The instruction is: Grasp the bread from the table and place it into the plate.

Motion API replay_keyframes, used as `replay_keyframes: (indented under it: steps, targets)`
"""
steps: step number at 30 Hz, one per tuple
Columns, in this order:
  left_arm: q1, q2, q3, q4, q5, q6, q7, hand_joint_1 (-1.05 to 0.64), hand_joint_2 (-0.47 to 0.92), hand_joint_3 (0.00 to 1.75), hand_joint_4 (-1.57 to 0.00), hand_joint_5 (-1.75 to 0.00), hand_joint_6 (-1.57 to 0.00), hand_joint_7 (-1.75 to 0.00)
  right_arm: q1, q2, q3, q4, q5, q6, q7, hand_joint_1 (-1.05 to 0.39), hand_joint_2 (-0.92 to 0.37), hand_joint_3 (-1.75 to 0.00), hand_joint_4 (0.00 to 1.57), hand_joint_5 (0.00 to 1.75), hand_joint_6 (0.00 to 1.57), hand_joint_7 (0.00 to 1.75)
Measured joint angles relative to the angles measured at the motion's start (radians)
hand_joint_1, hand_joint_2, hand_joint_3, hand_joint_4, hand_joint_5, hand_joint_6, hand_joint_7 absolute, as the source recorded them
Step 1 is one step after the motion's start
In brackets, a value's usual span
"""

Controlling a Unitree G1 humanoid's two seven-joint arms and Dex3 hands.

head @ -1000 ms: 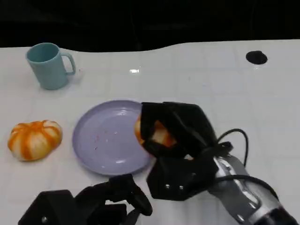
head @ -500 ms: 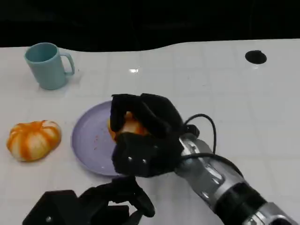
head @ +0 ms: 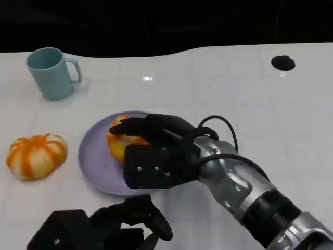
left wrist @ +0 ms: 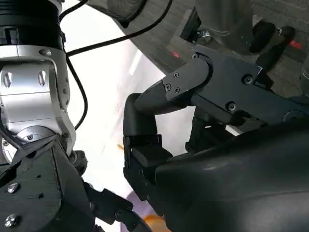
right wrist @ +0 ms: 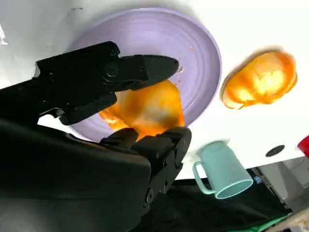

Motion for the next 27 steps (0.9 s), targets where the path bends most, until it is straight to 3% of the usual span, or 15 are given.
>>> replay_keyframes:
  steps: [7, 13, 16, 22, 27]
  targets:
    - [-0.001, 0.003, 0.0, 0.0, 0.008, 0.0, 0.0, -0.35, 0.67, 0.98, -0.75, -1.75, -0.6, -1.6, 0.0, -0.016, 0.029, -0.05, -0.031, 0.041, 0.016, -0.71, -0.92, -0.3, 0.09, 0.38, 0.16, 0.0]
    - [-0.003, 0.004, 0.002, 0.0, 0.01, 0.0, 0.0, -0.35, 0.67, 0.99, -0.74, -1.75, -0.6, -1.6, 0.001, -0.056, 0.046, -0.121, -0.056, 0.061, 0.037, -0.69, -0.92, -0.29, 0.29, 0.47, 0.12, 0.0]
    - [-0.004, 0.005, 0.002, 0.0, 0.01, -0.001, 0.0, -0.35, 0.67, 0.99, -0.74, -1.75, -0.6, -1.6, 0.01, -0.083, 0.051, -0.171, -0.064, 0.062, 0.043, -0.69, -0.92, -0.28, 0.3, 0.46, 0.14, 0.01]
    - [-0.009, 0.005, 0.003, 0.001, 0.01, -0.001, 0.0, -0.34, 0.66, 0.99, -0.75, -1.75, -0.6, -1.61, 0.108, -0.175, 0.031, -0.391, -0.053, 0.06, 0.103, -0.67, -0.92, -0.27, 0.28, 0.45, 0.19, 0.03]
    - [-0.012, 0.003, 0.013, 0.009, -0.002, -0.005, 0.0, -0.36, 0.66, 0.99, -0.76, -1.75, -0.6, -1.61, 0.218, -0.287, -0.022, -0.594, -0.008, 0.043, 0.165, -0.64, -0.92, -0.26, 0.28, 0.47, 0.26, 0.06]
